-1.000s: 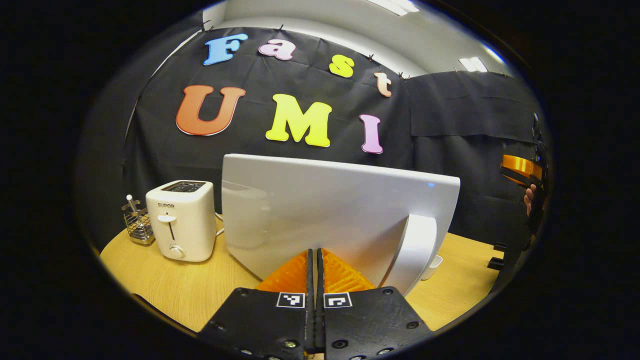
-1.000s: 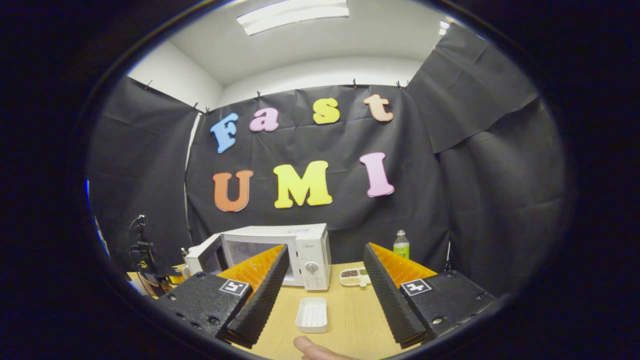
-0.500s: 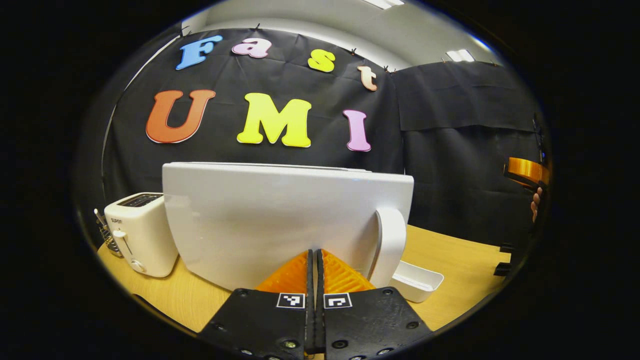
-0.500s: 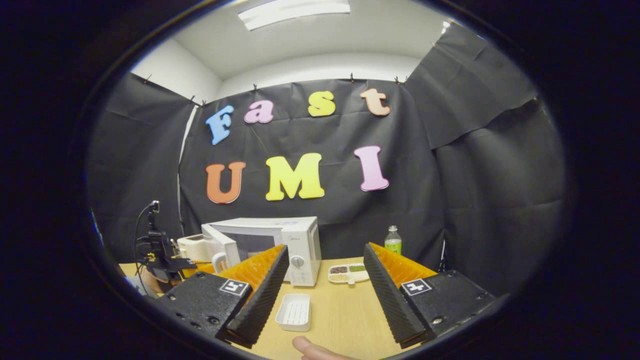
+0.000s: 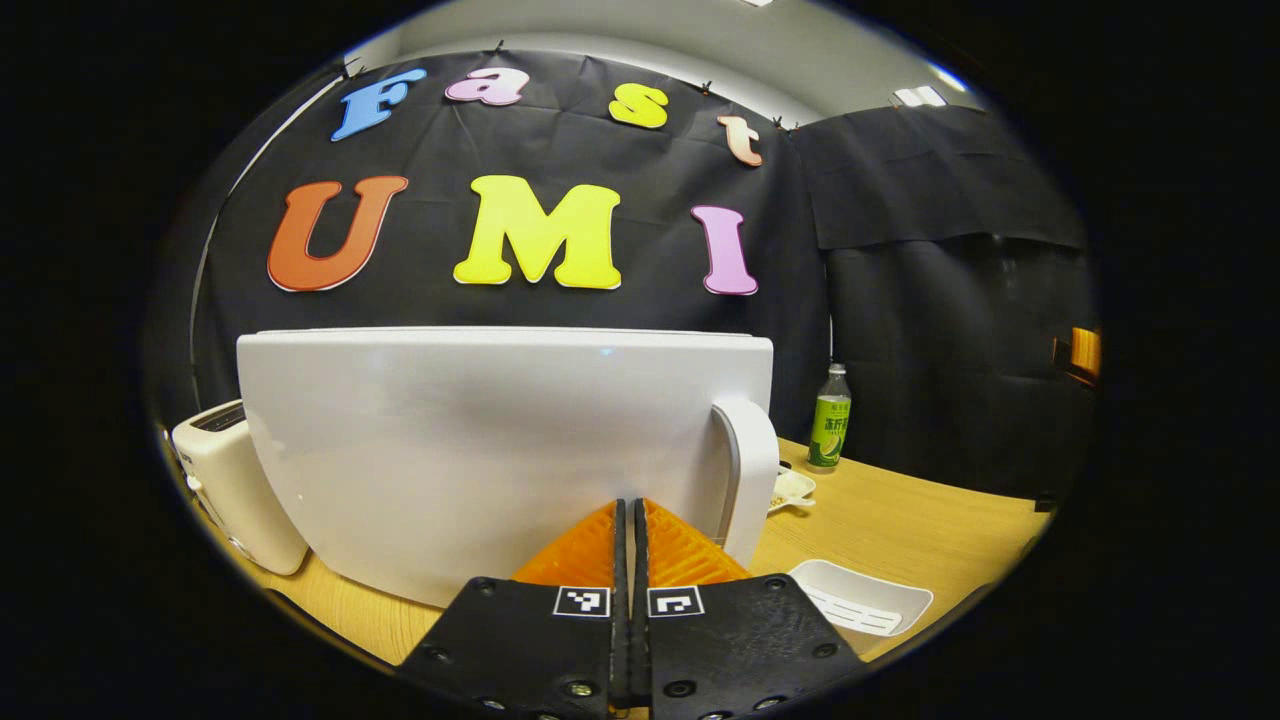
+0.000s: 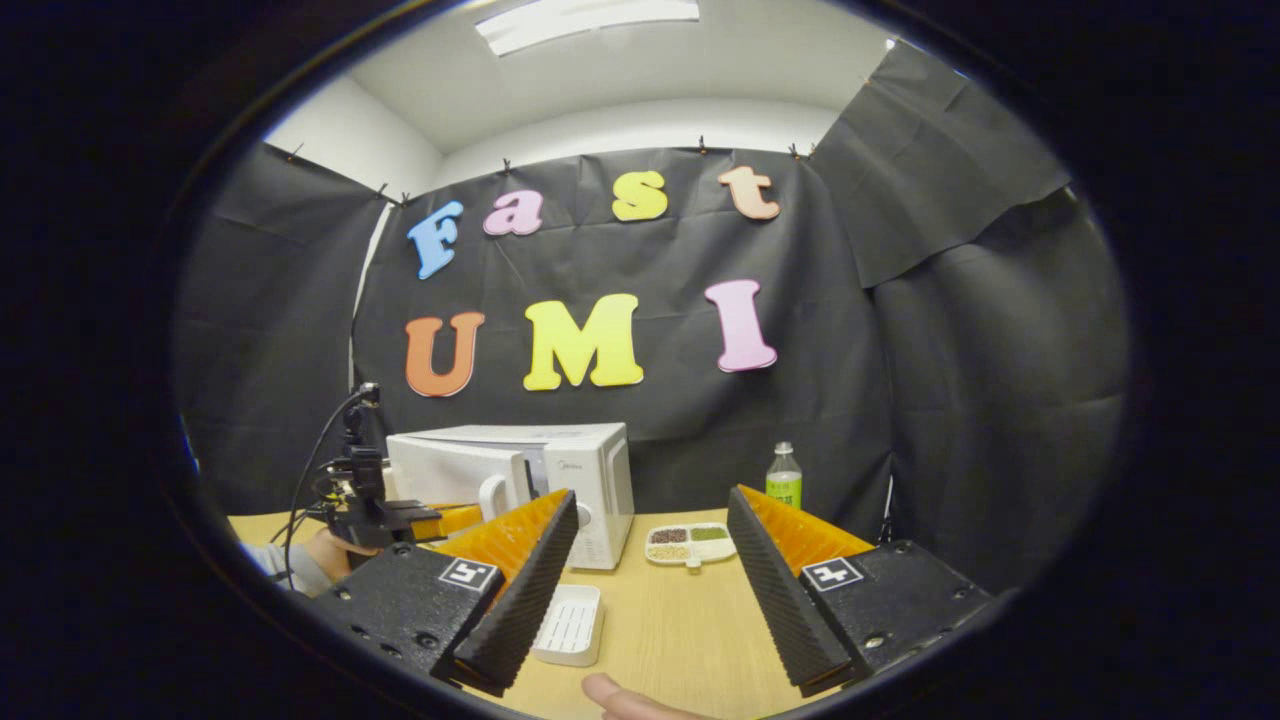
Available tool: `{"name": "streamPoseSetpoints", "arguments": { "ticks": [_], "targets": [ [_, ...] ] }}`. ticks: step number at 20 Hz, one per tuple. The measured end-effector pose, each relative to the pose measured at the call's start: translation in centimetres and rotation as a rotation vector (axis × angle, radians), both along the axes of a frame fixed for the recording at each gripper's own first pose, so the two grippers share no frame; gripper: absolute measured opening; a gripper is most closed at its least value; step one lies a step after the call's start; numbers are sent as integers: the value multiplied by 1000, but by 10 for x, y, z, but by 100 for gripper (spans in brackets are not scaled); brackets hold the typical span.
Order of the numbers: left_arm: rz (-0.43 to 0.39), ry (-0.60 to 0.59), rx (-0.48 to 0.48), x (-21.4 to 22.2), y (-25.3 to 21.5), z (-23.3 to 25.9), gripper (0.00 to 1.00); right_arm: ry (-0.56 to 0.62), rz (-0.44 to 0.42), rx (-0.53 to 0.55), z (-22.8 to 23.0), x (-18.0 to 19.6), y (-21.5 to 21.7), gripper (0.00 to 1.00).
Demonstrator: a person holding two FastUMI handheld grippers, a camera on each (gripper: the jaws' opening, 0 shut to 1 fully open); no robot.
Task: Open the microwave oven with the left hand, put the food in, and close the microwave oven.
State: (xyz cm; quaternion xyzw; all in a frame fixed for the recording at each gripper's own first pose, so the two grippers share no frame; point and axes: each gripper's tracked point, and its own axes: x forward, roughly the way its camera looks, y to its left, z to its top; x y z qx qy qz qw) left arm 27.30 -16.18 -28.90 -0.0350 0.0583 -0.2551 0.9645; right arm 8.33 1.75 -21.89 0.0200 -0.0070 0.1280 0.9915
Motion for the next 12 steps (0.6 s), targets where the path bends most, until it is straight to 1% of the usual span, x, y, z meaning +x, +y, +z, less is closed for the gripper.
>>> {"name": "streamPoseSetpoints", "arguments": {
  "ticks": [3, 5, 6, 7, 10, 11, 12],
  "targets": [
    [55, 8, 10, 24, -2, -4, 0, 31, -3, 3, -12, 10, 1, 95],
    [102, 26, 51, 39, 0, -9, 0, 46, -15, 4, -14, 18, 5, 95],
    [95, 8, 50, 42, -3, -5, 0, 57, -20, 7, -17, 19, 5, 95],
    [113, 10, 51, 48, -1, -4, 0, 80, -28, 7, -21, 22, 5, 95],
    [76, 47, -18, 45, -3, -4, 0, 124, -50, 11, -28, 20, 2, 95],
    [78, 50, -24, 45, -3, -3, 0, 132, -55, 11, -27, 18, 2, 95],
    [97, 62, -12, 45, 2, -7, 0, 136, -58, 11, -27, 14, 4, 95]
  ]
}}
